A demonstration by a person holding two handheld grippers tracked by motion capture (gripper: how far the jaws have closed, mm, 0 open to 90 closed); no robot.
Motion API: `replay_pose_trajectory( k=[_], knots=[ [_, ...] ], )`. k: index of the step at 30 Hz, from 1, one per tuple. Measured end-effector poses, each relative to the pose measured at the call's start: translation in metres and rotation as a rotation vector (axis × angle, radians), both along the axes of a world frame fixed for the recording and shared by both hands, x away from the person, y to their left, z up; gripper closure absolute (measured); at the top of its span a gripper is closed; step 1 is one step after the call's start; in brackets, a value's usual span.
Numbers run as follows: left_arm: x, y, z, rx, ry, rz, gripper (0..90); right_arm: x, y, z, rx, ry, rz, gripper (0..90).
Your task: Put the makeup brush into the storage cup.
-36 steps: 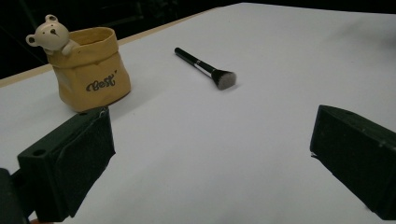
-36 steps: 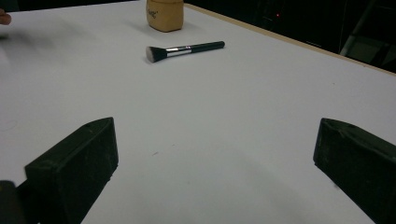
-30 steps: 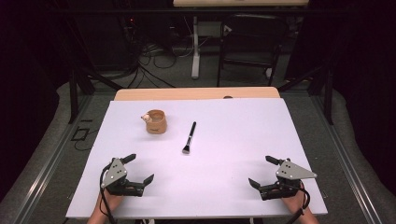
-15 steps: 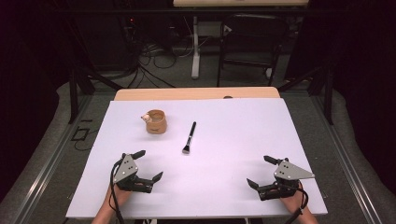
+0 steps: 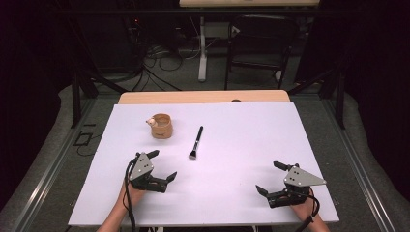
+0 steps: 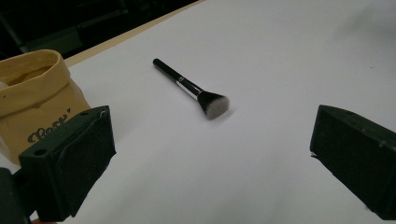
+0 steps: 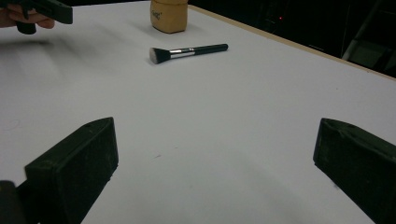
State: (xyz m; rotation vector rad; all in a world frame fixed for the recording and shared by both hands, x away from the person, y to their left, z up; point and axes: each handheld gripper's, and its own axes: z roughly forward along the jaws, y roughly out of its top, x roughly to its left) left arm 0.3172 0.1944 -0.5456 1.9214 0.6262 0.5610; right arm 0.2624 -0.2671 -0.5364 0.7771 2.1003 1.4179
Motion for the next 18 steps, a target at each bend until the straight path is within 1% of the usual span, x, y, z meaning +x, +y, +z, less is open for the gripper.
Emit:
replay_pose_trajectory(
  k=[2,3,4,8,11,15,16,18],
  knots=[
    [0.002,-0.003,0.001,0.0,0.003,-0.001,0.0,0.0,0.0,0.0,-0.001,-0.004,0.001,0.0],
    [0.004,-0.005,0.001,0.004,0.004,0.009,0.0,0.0,0.0,0.0,0.0,-0.004,0.002,0.0],
    [0.004,-0.005,0.001,0.004,0.004,0.009,0.0,0.0,0.0,0.0,0.0,-0.004,0.002,0.0],
    [0.009,-0.01,0.001,0.015,0.02,0.02,0.0,0.0,0.0,0.0,0.002,0.0,0.002,0.0],
    [0.014,-0.016,0.002,0.026,0.03,0.018,0.0,-0.001,-0.001,0.0,-0.003,0.005,0.001,0.0],
    [0.019,-0.021,0.003,0.03,0.033,0.019,0.0,0.0,0.0,0.0,-0.001,-0.003,-0.001,0.0],
    [0.02,-0.022,0.003,0.024,0.036,0.018,0.0,0.0,0.0,0.0,-0.002,-0.002,0.0,0.0],
    [0.023,-0.024,0.003,0.031,0.038,0.019,0.0,0.0,0.0,0.0,-0.002,-0.001,0.0,0.0]
  ],
)
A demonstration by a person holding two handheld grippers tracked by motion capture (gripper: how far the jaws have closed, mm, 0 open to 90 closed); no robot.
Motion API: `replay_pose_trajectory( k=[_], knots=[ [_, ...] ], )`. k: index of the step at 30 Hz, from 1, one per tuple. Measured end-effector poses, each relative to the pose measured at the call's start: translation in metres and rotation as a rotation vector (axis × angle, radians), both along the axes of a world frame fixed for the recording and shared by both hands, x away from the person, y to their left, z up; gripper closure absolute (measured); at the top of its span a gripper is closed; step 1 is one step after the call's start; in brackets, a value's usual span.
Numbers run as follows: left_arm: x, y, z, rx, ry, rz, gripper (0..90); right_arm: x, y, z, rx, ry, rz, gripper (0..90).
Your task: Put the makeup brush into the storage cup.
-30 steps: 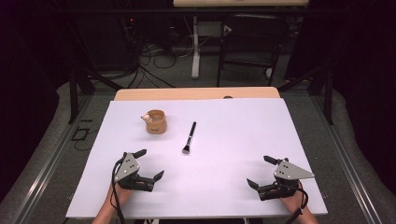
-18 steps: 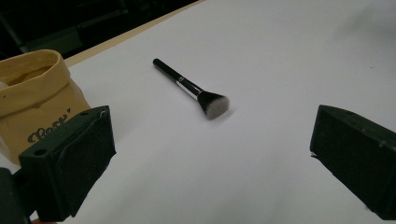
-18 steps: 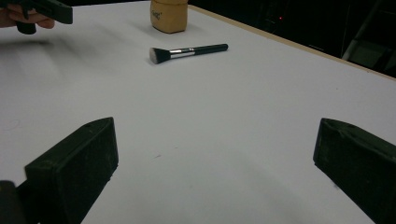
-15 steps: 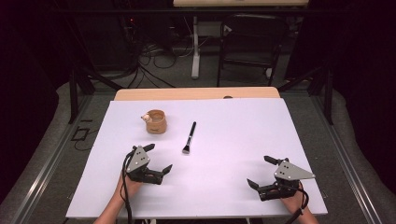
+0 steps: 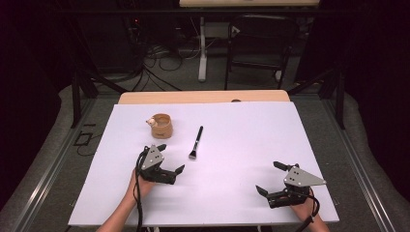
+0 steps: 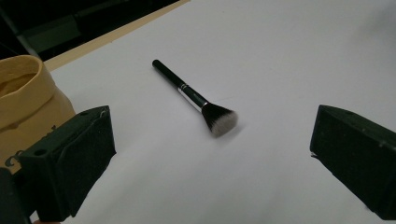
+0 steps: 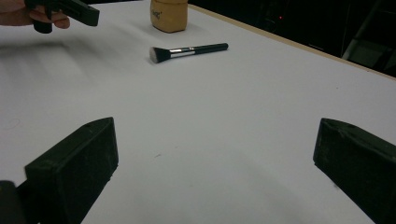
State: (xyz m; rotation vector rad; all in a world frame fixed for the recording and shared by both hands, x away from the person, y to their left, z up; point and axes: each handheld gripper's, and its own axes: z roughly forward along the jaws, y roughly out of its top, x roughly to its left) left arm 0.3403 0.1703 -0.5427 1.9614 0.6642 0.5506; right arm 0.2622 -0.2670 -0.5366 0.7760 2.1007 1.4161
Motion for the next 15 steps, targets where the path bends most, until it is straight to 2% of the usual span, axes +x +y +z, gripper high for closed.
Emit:
replay_pose_trajectory(
  k=[15],
  knots=[
    [0.017,-0.017,0.0,0.011,0.031,0.006,0.0,0.0,-0.001,0.0,-0.008,0.008,-0.002,0.0]
  ],
)
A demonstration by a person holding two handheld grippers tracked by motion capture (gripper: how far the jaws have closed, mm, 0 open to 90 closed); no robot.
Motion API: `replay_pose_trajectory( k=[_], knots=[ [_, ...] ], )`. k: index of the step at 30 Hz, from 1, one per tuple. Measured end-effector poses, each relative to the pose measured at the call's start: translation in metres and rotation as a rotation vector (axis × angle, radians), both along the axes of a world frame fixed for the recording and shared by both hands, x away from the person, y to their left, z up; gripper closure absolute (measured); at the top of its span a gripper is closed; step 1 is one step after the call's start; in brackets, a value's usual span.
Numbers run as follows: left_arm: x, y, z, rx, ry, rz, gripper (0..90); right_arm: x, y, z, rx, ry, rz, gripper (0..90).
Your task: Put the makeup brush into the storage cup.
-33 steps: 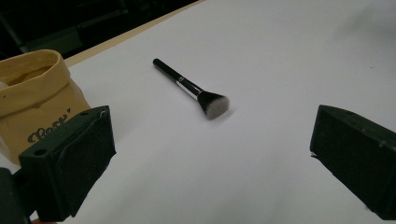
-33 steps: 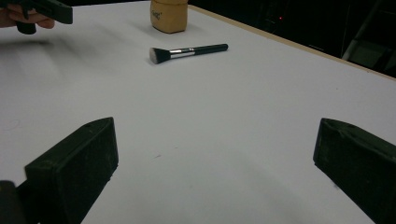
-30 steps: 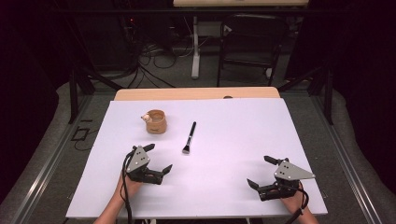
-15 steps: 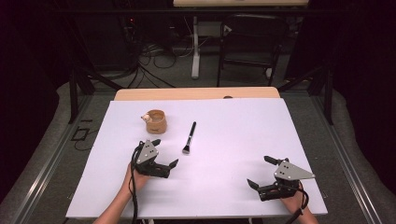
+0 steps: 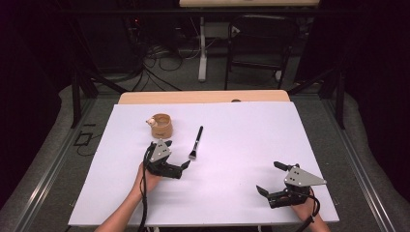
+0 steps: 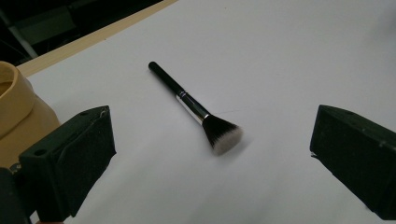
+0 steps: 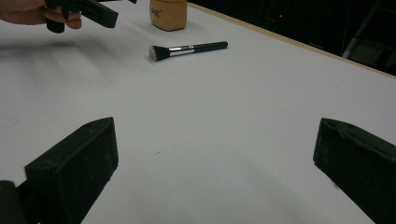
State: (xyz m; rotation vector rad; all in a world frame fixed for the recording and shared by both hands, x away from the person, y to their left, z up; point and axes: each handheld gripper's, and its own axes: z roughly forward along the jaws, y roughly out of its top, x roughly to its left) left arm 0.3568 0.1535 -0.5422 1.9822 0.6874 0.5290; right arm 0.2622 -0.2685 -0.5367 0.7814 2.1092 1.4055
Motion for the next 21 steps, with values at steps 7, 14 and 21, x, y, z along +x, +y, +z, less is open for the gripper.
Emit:
replay_pose_trajectory(
  k=[7,14,21],
  knots=[
    [0.009,-0.008,0.002,0.01,0.016,0.002,0.0,0.0,0.0,0.0,-0.001,0.0,-0.001,0.0],
    [0.015,-0.018,0.006,0.026,0.022,0.001,0.0,0.0,-0.001,0.0,-0.001,0.001,0.002,0.0],
    [0.023,-0.027,0.011,0.051,0.028,0.004,0.0,0.0,0.0,0.0,0.0,0.002,0.005,0.0]
  ],
)
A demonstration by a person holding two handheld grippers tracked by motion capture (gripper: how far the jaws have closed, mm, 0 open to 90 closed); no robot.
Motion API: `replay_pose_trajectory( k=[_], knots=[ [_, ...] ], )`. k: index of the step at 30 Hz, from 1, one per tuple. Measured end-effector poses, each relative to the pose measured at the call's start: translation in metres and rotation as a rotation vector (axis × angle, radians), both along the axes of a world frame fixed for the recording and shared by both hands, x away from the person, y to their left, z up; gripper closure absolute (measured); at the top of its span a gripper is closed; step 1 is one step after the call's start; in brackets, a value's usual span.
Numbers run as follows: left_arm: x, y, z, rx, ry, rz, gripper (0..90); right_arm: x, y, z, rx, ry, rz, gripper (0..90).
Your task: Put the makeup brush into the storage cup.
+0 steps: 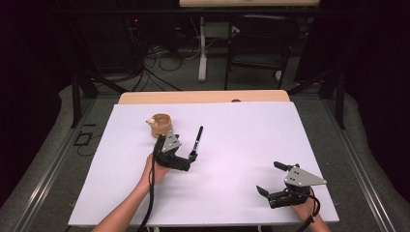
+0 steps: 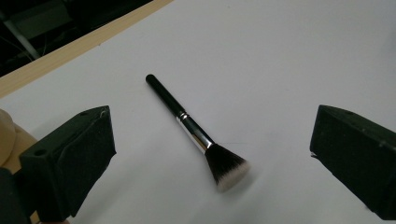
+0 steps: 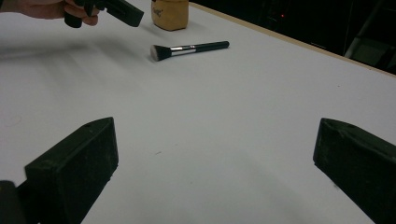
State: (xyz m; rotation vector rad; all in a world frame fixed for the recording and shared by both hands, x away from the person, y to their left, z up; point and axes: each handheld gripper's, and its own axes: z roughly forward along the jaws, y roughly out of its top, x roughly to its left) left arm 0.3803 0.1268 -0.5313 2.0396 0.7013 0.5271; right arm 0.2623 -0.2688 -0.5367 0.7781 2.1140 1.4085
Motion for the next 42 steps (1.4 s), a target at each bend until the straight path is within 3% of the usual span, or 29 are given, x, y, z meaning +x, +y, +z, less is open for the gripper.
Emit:
replay_pose_trajectory(
  k=[10,16,18,20,21,24,29,33,37,42],
  knots=[
    [0.016,-0.013,0.01,0.052,0.028,0.012,0.1,0.0,-0.001,0.0,0.005,-0.003,0.006,0.0],
    [0.028,-0.021,0.017,0.083,0.065,0.018,0.1,-0.001,-0.001,0.001,0.002,-0.004,0.009,0.0],
    [0.034,-0.023,0.021,0.092,0.11,0.031,0.1,0.0,-0.001,0.0,0.002,-0.005,0.008,0.0],
    [0.037,-0.025,0.022,0.101,0.129,0.044,0.1,0.0,-0.001,0.0,0.0,-0.005,0.006,0.0],
    [0.041,-0.027,0.023,0.127,0.159,0.054,0.1,-0.001,-0.001,0.0,-0.002,-0.004,0.006,0.0],
    [0.046,-0.029,0.025,0.151,0.179,0.065,0.1,-0.001,0.0,0.0,-0.002,-0.004,0.01,0.0],
    [0.057,-0.037,0.026,0.216,0.277,0.079,0.0,0.0,0.0,0.0,-0.004,-0.003,0.008,0.0],
    [0.061,-0.041,0.026,0.25,0.307,0.099,0.0,0.0,0.0,0.0,-0.005,0.002,0.008,0.0],
    [0.072,-0.046,0.028,0.281,0.386,0.151,0.0,-0.001,0.0,0.0,-0.006,0.001,0.016,0.0],
    [0.081,-0.052,0.031,0.312,0.434,0.177,0.2,0.0,0.0,0.0,-0.004,0.002,0.017,0.0]
  ],
)
